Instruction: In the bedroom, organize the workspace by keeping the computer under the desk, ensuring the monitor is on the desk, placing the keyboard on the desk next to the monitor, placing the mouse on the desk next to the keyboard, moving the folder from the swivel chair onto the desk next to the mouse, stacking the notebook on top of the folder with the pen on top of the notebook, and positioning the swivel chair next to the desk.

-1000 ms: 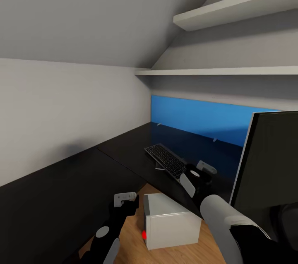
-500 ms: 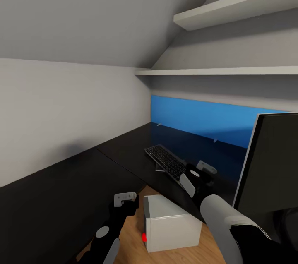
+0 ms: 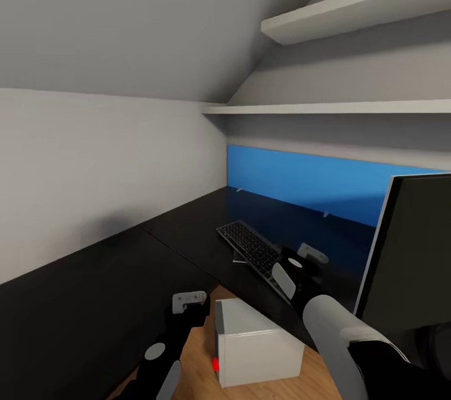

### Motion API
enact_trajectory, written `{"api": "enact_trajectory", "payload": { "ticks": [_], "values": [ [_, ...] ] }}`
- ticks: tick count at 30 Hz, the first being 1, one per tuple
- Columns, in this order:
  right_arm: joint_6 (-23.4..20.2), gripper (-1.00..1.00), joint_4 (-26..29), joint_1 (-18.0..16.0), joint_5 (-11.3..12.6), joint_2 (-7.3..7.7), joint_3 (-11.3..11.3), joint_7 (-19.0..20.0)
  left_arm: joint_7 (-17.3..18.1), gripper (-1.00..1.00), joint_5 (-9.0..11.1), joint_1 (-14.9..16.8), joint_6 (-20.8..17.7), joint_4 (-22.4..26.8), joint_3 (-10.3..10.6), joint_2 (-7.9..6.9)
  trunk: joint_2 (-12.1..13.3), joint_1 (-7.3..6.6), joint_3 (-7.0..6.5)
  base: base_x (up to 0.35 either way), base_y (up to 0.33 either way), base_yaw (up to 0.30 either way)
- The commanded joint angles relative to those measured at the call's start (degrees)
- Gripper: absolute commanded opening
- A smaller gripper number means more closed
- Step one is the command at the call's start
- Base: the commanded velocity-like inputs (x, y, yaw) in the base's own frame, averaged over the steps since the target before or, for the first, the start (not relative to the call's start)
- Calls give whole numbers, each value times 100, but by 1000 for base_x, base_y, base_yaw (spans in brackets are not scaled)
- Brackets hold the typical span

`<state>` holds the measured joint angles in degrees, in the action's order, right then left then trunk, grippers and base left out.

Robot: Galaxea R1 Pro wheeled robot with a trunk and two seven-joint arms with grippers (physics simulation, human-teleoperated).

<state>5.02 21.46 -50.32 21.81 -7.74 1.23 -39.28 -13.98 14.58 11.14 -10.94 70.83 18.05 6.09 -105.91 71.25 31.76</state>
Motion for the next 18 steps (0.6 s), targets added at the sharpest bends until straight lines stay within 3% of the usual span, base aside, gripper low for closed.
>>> {"api": "enact_trajectory", "payload": {
  "ticks": [1,18],
  "values": [
    [52,100,-1,-4,60,0,14,-10,-43,100,124,3,-30,-122,9,-3,-3,0,7,3,-2,0],
    [52,100,-7,-4,67,0,8,-10,-43,100,124,3,-31,-122,13,-3,-3,0,7,2,0,0]
  ]
}}
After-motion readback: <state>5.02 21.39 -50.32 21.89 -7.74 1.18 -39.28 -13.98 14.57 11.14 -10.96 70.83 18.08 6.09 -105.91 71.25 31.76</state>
